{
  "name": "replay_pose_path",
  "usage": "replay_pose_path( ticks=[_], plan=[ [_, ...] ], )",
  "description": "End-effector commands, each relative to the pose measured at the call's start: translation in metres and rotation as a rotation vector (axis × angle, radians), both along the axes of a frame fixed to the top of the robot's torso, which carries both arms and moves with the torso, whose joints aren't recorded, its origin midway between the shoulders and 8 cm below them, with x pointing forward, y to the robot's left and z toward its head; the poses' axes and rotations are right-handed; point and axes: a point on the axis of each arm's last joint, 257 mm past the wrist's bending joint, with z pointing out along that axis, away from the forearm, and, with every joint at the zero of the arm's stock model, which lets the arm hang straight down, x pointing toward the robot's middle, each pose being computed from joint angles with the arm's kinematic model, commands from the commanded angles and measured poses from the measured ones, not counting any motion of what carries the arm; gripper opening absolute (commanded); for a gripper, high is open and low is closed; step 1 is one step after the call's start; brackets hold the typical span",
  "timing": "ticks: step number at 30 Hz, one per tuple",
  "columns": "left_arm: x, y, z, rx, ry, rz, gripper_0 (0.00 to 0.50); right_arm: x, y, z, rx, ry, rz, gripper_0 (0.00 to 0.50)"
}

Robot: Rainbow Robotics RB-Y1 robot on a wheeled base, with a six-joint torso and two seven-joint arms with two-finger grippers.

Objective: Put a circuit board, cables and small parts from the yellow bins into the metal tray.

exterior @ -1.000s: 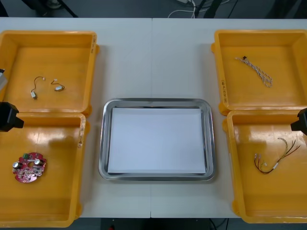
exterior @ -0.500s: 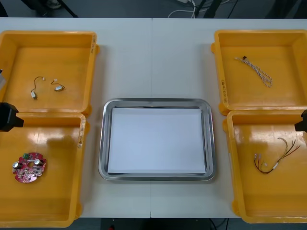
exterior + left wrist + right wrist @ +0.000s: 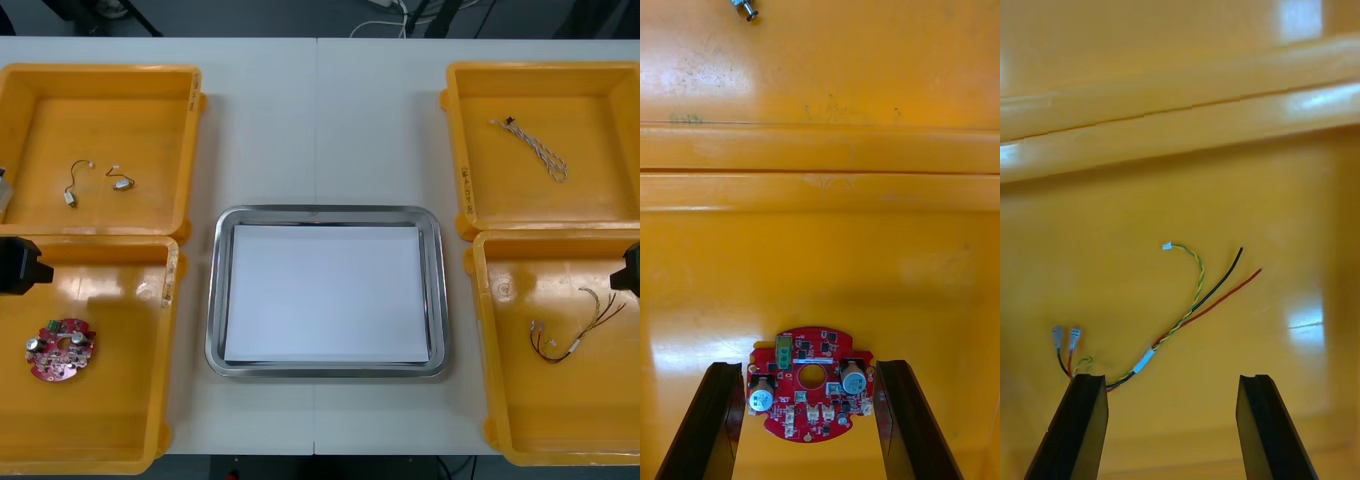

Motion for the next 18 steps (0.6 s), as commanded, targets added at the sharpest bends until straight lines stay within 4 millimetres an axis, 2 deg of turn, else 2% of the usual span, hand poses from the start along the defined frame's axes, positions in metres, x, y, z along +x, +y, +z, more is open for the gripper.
replay_pose_path(
  ticks=[1,5,12,18],
  plan=[
    [-0.008,0.014,-0.003,0.061,0.004,-0.057,0.500,-0.006,0.003,-0.004,0.060,-0.052,-0.097,0.500],
    [-0.009,0.013,-0.011,0.067,0.007,-0.060,0.500,-0.009,0.004,-0.011,0.078,-0.062,-0.131,0.500],
    [-0.012,0.013,-0.031,0.077,0.000,-0.064,0.500,-0.023,0.005,-0.039,0.110,-0.046,-0.187,0.500],
    [-0.017,0.016,-0.043,0.095,0.016,-0.063,0.500,-0.031,0.010,-0.055,0.145,-0.044,-0.222,0.500]
  ],
)
